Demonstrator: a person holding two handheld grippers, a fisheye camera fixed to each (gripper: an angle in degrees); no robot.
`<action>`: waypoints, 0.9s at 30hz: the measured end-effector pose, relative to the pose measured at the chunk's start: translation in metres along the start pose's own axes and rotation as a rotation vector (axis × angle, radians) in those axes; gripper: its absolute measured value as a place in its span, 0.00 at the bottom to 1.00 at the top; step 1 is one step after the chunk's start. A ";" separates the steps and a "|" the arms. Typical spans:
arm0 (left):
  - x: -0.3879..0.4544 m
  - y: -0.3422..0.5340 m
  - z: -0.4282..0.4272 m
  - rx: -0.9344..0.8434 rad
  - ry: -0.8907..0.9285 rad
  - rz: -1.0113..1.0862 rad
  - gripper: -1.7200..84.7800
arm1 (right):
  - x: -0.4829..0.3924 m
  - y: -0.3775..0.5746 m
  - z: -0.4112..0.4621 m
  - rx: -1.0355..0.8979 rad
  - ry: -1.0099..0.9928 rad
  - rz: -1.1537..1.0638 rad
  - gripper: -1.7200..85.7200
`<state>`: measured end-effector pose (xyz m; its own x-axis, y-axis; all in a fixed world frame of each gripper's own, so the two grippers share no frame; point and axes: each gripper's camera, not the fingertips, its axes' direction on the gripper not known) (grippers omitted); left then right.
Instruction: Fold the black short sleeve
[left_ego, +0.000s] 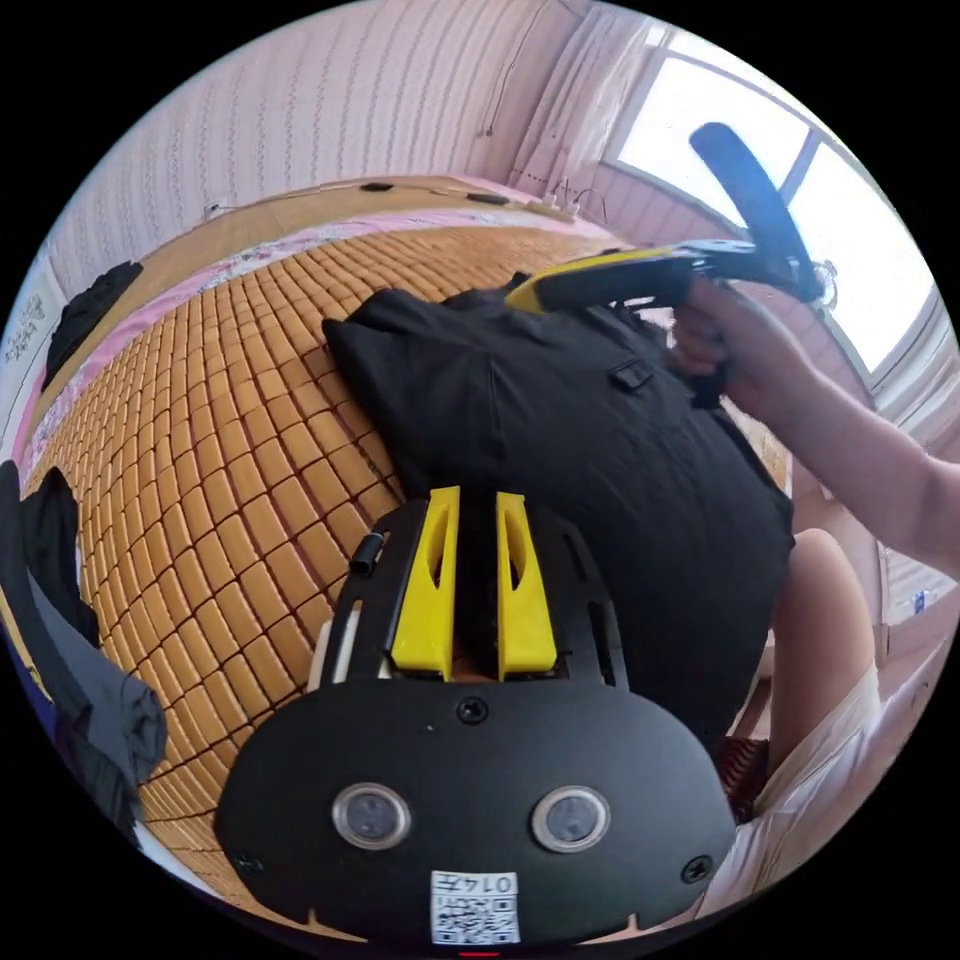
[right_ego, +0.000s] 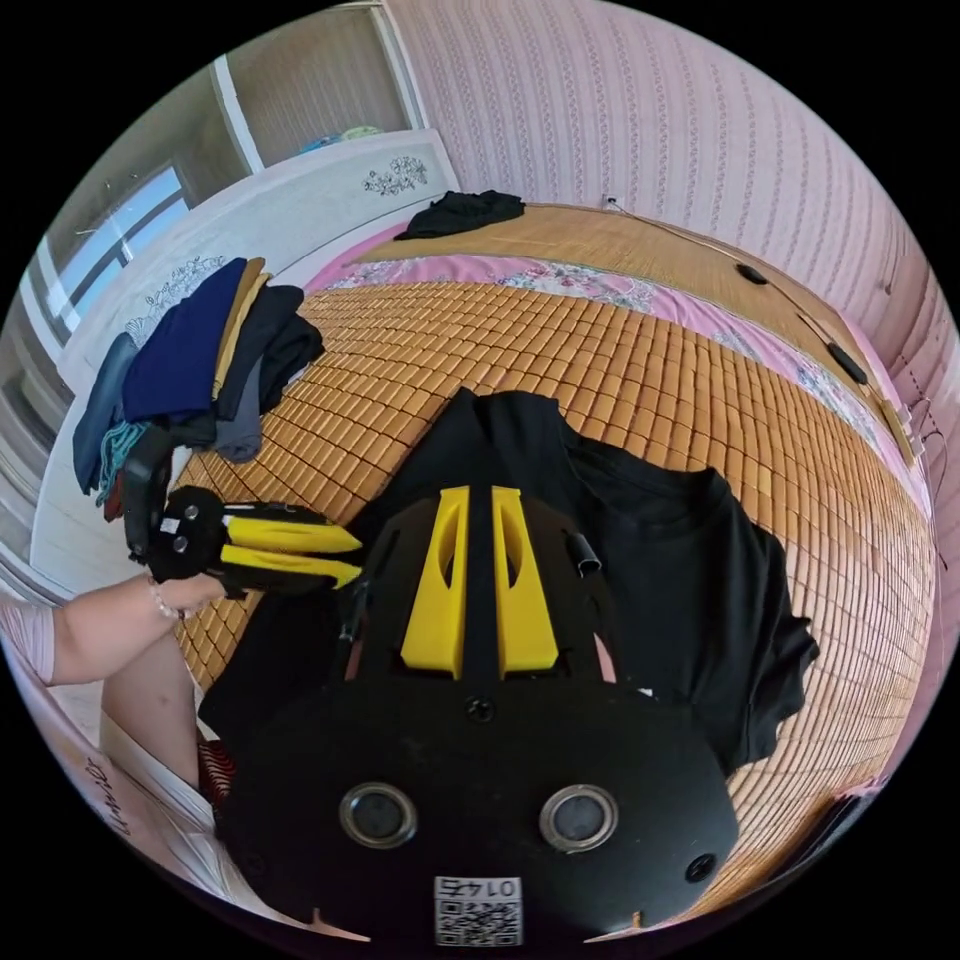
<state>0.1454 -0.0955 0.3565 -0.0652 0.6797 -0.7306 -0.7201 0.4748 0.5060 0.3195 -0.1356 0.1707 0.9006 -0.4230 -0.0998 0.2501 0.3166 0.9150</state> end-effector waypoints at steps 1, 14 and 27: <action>0.004 -0.005 0.007 -0.031 -0.038 0.017 0.09 | 0.008 0.019 -0.010 0.001 0.021 0.013 0.08; 0.067 -0.113 -0.003 0.018 -0.050 0.228 0.09 | 0.166 0.213 -0.108 0.143 0.262 0.526 0.11; 0.204 -0.312 0.121 0.025 0.159 0.395 0.09 | 0.237 0.233 -0.109 0.167 0.152 0.651 0.10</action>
<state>0.4405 -0.0370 0.1052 -0.4398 0.7183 -0.5391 -0.6017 0.2098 0.7706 0.6296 -0.0697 0.3181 0.8918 -0.0629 0.4480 -0.4060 0.3257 0.8539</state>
